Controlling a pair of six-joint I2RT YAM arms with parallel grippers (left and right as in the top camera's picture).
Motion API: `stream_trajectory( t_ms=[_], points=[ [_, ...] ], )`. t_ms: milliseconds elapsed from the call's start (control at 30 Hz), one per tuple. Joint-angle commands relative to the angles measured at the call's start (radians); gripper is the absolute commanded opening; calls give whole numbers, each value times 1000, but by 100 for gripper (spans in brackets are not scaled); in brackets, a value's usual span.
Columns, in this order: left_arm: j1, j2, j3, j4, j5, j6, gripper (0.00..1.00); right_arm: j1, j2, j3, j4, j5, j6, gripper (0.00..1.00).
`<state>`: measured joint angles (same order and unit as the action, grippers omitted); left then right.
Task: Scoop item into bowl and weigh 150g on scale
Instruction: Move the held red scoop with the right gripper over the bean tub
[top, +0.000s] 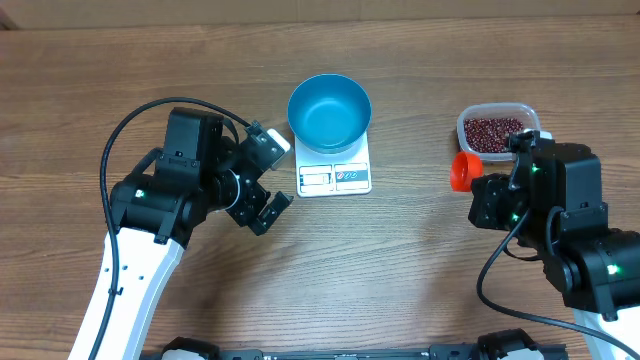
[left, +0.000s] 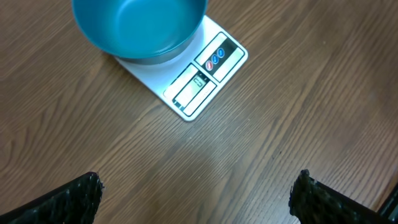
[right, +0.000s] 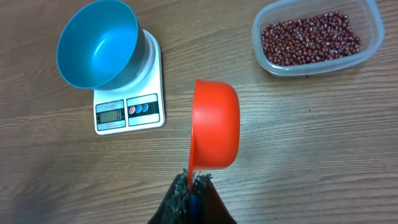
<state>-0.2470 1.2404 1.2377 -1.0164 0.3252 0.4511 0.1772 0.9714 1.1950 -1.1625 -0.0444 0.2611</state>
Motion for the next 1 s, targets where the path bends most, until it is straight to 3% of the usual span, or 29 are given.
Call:
stream_trajectory(
  t_ms=[0, 467, 733, 967],
  points=[
    [6, 3, 29, 4, -21, -37, 100, -5, -5, 38, -2, 10, -8, 4],
    [5, 3, 27, 3, -22, -26, 100, -5, -5, 38, -4, -9, 58, 4],
    [5, 3, 27, 3, -22, -26, 100, -5, -5, 37, 23, -13, 238, 4],
    [5, 3, 27, 3, -22, -25, 100, -5, 1, 36, 31, -13, 248, 4]
  ],
)
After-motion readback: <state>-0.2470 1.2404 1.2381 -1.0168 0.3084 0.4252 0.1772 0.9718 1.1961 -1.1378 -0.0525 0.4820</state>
